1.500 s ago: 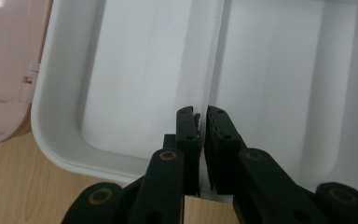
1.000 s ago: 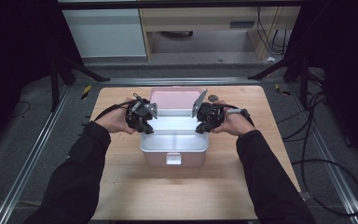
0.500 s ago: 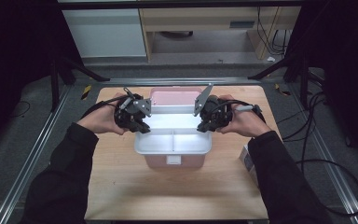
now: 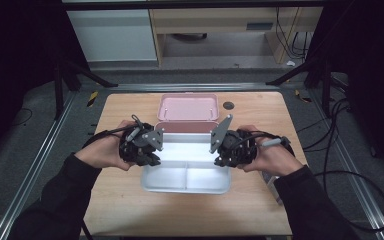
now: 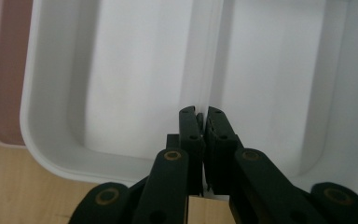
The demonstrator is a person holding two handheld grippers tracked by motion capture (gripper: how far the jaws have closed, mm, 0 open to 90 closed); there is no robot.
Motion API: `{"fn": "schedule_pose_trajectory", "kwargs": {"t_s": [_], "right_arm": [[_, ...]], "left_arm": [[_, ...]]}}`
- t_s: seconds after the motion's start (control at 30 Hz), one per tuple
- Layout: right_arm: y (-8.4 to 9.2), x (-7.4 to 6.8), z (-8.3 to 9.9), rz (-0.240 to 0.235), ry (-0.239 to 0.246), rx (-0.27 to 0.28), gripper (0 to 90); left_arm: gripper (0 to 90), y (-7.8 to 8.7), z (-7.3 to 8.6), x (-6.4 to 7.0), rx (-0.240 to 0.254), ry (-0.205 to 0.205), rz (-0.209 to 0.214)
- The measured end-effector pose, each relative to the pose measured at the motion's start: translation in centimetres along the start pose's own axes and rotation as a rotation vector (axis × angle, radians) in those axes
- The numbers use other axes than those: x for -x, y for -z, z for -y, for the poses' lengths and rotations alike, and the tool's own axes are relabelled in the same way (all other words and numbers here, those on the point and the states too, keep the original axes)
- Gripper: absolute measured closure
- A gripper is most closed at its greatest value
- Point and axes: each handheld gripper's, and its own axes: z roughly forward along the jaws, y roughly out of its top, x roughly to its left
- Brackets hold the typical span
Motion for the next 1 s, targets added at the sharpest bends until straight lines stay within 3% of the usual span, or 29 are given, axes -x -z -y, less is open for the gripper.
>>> {"fn": "schedule_pose_trajectory", "kwargs": {"t_s": [0.13,0.53,0.67,0.8,0.87,1.0], "right_arm": [[-0.5,-1.4,0.5,-0.022,0.001,0.013,89.6],[-3.6,-4.9,2.1,-0.096,0.002,0.009,89.7],[-4.7,-5.5,3.0,-0.117,-0.008,0.012,89.7],[-6.9,-6.0,4.1,-0.148,-0.016,-0.002,89.6],[-7.4,-6.1,4.3,-0.156,-0.018,-0.003,89.7],[-10.0,-6.0,5.0,-0.158,-0.026,-0.021,89.7]], "left_arm": [[87.0,-0.6,0.5,1.8,0.014,0.002,0.010],[87.6,-4.1,1.5,5.9,-0.026,0.024,0.068],[87.8,-5.3,1.7,6.4,-0.033,0.028,0.087],[87.8,-8.0,2.4,6.7,-0.045,0.042,0.123],[87.7,-8.5,2.5,6.7,-0.050,0.043,0.128],[87.1,-10.8,3.3,6.0,-0.078,0.060,0.132]]}}
